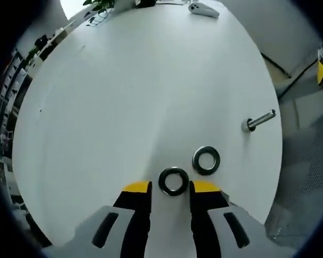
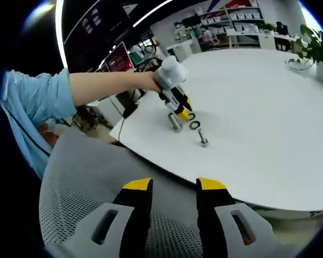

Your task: Place the washer onto the threaded stud by aligning its center hole with the stud, sliding it down to the base, and recovering from edge contact or off-axis alignment until the washer reaches the visible bottom stop.

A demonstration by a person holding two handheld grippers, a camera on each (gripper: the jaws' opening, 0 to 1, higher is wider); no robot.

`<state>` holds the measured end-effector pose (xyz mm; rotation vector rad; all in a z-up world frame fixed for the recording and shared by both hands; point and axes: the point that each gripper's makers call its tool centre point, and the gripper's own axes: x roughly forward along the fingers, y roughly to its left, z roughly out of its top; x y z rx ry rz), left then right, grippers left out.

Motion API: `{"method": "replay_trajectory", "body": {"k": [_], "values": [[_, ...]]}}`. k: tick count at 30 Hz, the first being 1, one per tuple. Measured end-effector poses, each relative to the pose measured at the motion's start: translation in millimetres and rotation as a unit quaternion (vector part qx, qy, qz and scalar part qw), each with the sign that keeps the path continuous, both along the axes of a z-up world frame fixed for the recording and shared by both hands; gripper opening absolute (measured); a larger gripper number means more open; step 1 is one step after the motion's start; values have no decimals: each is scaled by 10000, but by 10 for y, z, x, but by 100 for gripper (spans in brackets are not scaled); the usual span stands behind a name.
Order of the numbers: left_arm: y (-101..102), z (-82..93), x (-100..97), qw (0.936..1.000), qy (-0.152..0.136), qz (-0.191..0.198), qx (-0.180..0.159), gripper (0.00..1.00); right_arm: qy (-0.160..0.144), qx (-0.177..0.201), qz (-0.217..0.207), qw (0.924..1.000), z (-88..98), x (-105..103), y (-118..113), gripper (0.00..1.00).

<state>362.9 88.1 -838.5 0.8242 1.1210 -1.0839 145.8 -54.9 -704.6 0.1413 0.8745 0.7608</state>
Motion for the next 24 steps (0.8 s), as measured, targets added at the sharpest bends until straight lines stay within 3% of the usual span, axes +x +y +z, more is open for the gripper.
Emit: {"method": "replay_trajectory", "body": {"k": [12, 16, 18, 24], "values": [[-35, -10, -23, 9998, -98, -82, 146, 22, -11, 22, 0, 10000, 5, 3, 11, 34], [-45, -5, -35, 9989, -152, -365, 253, 21, -11, 27, 13, 10000, 6, 3, 12, 34], [-14, -8, -75, 9989, 29, -232, 405, 21, -9, 22, 19, 10000, 5, 3, 11, 34], [-22, -11, -56, 9981, 47, -410, 450, 22, -5, 23, 19, 10000, 4, 4, 7, 34]]}}
